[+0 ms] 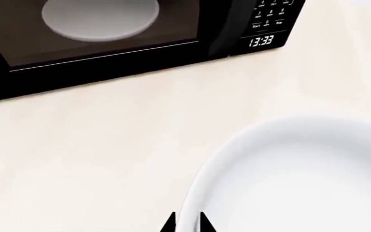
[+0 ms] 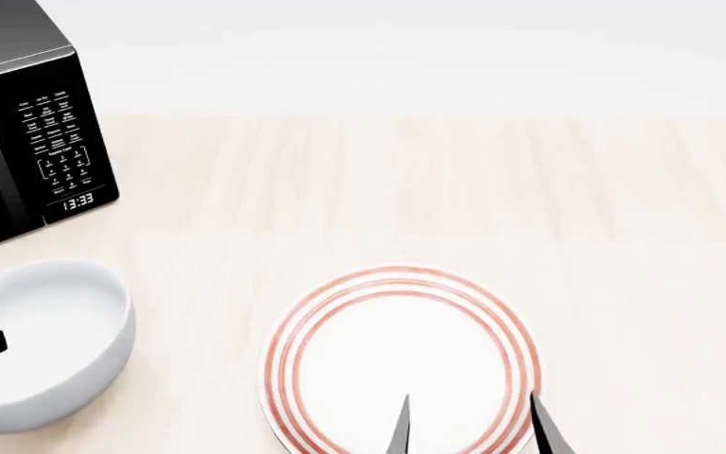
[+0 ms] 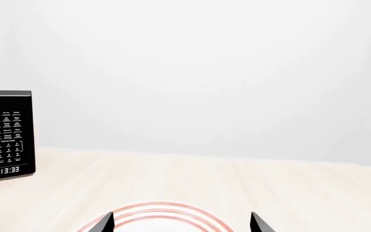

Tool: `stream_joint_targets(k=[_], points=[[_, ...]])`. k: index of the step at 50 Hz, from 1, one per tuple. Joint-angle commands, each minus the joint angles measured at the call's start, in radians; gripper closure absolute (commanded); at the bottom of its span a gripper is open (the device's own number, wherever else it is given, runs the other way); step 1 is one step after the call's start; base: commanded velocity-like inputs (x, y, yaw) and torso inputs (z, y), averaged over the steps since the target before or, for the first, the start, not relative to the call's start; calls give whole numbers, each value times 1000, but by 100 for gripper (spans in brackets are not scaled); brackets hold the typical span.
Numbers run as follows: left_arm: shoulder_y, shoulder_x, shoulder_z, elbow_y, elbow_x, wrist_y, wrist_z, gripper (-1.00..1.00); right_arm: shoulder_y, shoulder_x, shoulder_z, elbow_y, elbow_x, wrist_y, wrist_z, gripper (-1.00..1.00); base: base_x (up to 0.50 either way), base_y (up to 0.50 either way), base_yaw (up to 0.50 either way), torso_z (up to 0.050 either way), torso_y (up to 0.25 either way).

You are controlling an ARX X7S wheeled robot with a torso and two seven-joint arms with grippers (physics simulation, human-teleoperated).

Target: Pick up the white bowl and put it on the plate.

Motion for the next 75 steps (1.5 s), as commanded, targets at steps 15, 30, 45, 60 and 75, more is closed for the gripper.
stream_joint_targets(k=[15,30,45,60,75], points=[[118,37,-151,447,-112,-225,-95,100,-1,-12,14,6,-24,-8,-14,-100,0,0,0,0,0],[91,84,-230,648,-221,-387,-168,100,2,-7,11,6,-15,-10,-11,-100,0,0,0,0,0],[-21,168,-177,583,-226,-387,-175,100,3,-4,6,11,-9,-15,-9,-100,0,0,0,0,1],[-126,331,-81,388,-206,-281,-136,100,1,3,5,9,-3,-16,-4,-100,0,0,0,0,0],[-112,409,-13,420,-250,-276,-172,100,1,7,0,17,-1,-21,0,-100,0,0,0,0,1]])
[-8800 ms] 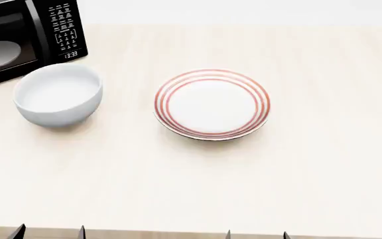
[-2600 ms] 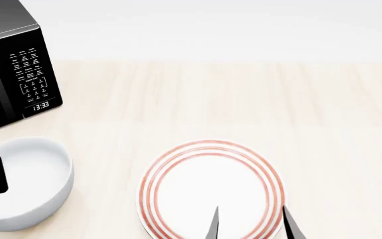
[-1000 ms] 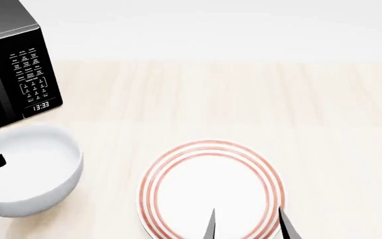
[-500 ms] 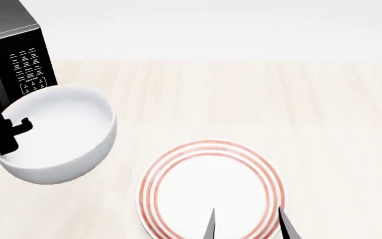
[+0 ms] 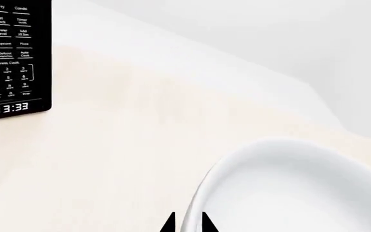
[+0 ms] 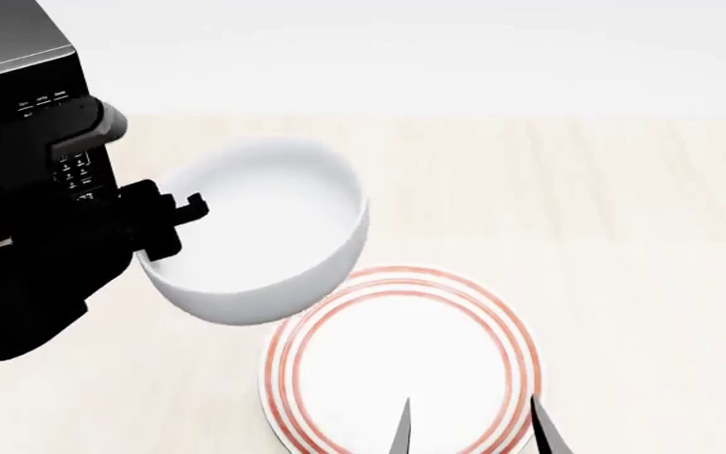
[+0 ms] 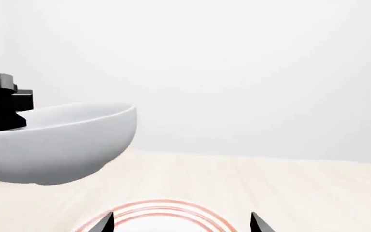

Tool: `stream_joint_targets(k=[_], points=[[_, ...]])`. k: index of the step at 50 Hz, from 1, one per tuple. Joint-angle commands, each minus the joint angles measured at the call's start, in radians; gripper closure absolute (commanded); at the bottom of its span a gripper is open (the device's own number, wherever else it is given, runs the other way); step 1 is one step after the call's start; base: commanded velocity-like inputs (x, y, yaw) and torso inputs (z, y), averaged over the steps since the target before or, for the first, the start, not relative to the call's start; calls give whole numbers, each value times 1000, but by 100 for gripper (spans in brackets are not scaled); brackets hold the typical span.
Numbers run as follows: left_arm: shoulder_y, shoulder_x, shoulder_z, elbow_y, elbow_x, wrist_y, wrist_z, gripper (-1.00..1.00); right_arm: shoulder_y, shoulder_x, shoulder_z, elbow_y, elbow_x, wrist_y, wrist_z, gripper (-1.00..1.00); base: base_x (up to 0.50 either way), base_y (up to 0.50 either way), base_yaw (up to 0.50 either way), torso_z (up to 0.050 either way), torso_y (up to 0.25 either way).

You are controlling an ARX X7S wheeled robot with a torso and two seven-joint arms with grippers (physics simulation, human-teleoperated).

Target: Pick up the white bowl and put it on the plate.

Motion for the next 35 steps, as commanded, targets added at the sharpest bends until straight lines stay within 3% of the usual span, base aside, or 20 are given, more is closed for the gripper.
stream_joint_targets(k=[1,35], points=[[-6,83,33,18,-33,9,-4,100,1,-17,19,13,-23,-6,-22,-100,0,0,0,0,0],[-58,88,406,-190,-244,244,-56,100,3,-9,11,20,-12,-15,-14,-100,0,0,0,0,0]])
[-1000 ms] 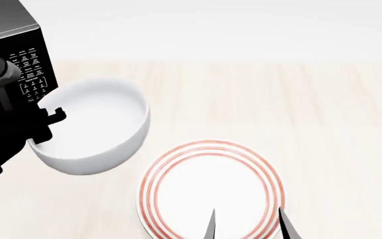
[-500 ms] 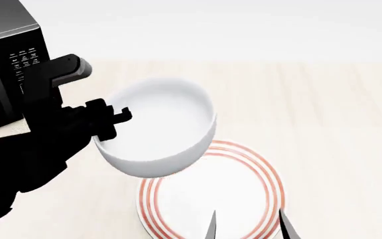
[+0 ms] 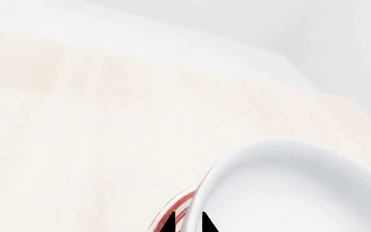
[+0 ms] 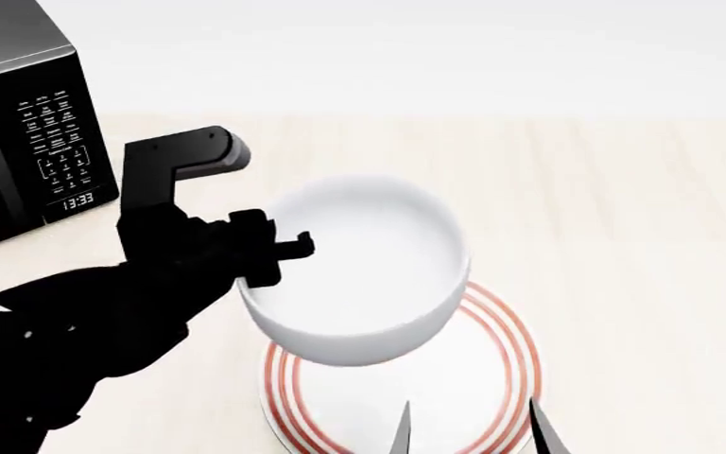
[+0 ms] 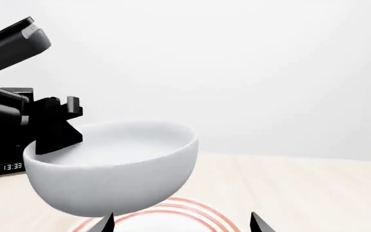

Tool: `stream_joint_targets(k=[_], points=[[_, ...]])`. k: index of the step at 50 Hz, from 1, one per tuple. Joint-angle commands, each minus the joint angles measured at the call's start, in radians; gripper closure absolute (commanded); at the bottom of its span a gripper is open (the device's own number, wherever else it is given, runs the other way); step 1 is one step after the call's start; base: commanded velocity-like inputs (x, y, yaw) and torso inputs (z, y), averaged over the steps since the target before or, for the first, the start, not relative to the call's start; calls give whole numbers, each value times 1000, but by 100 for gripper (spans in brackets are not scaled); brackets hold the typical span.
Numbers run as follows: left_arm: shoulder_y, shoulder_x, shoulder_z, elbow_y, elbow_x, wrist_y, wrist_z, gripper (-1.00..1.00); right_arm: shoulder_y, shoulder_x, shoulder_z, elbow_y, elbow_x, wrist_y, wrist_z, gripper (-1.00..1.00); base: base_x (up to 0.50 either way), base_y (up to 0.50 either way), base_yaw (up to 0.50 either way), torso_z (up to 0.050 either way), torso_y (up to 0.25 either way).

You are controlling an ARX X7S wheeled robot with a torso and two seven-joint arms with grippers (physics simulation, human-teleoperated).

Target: Pick up the white bowl and put it on the plate.

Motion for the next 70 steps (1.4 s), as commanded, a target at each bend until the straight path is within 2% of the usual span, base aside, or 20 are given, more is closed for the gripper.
stream_joint_targets(k=[1,17,21,46,51,58,70], points=[[-38,26,95,-60,-67,69,6,100,0,-17,21,5,-21,-4,-21,-100,0,0,0,0,10],[-47,26,244,-113,-176,150,-9,100,3,-15,17,19,-17,-11,-20,-100,0,0,0,0,0],[-46,28,313,-151,-226,203,-5,100,3,-13,12,18,-19,-12,-21,-100,0,0,0,0,0],[-71,30,469,-232,-378,343,-24,100,6,-8,4,25,-15,-15,-17,-100,0,0,0,0,1],[-87,31,543,-266,-455,399,-37,100,6,-6,6,25,-11,-17,-16,-100,0,0,0,0,0],[-121,32,719,-330,-628,488,-35,100,6,-4,5,27,-9,-19,-14,-100,0,0,0,0,0],[-149,32,944,-370,-841,590,-31,100,8,-1,-1,21,-10,-15,-10,-100,0,0,0,0,1]])
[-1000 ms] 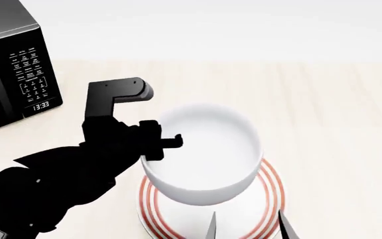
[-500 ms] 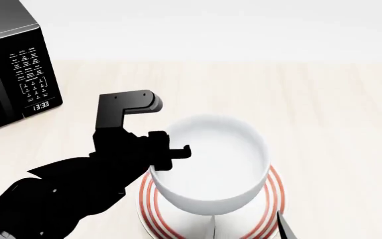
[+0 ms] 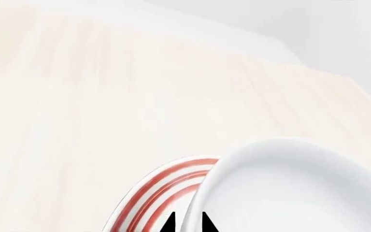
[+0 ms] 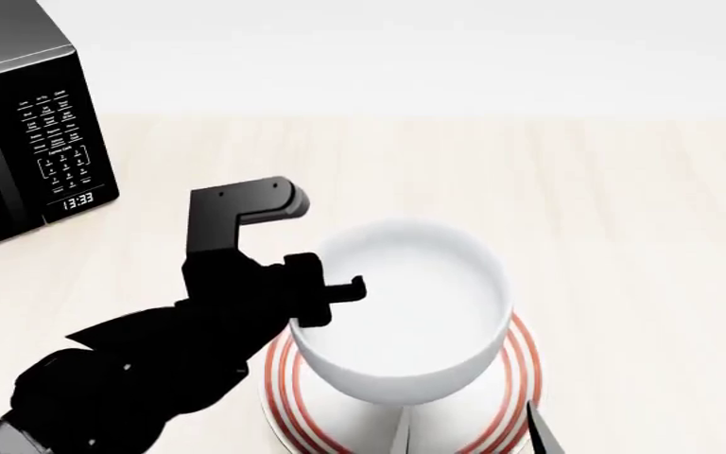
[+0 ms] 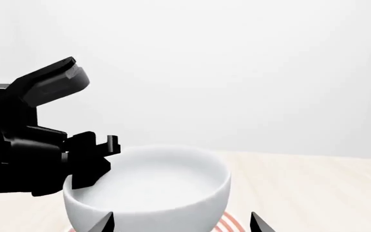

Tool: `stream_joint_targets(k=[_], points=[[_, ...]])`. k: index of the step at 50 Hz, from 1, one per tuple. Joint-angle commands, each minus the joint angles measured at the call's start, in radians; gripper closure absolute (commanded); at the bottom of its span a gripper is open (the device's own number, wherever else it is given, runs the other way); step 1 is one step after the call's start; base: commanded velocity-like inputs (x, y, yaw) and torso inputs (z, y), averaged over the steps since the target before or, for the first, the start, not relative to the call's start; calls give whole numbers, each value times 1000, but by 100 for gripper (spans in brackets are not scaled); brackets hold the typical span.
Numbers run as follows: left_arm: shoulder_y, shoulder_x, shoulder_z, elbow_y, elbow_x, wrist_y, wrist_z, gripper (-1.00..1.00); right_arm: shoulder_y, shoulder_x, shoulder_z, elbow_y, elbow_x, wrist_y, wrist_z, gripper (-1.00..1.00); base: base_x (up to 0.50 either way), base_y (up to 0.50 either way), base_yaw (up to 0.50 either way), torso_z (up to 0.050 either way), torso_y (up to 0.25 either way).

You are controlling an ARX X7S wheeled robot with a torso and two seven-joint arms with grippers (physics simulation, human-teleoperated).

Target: Pick up the white bowl and put it on the plate.

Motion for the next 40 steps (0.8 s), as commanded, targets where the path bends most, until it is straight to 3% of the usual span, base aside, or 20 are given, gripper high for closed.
stream_joint_targets(k=[1,19,40], points=[[-40,26,173,-44,-188,104,27,100,1,-17,19,2,-26,-2,-20,-100,0,0,0,0,0],[-61,26,420,-45,-413,220,35,100,3,-13,16,2,-18,-2,-17,-100,0,0,0,0,0],[-48,26,491,-16,-460,270,41,100,3,-9,10,4,-16,-5,-12,-100,0,0,0,0,0]])
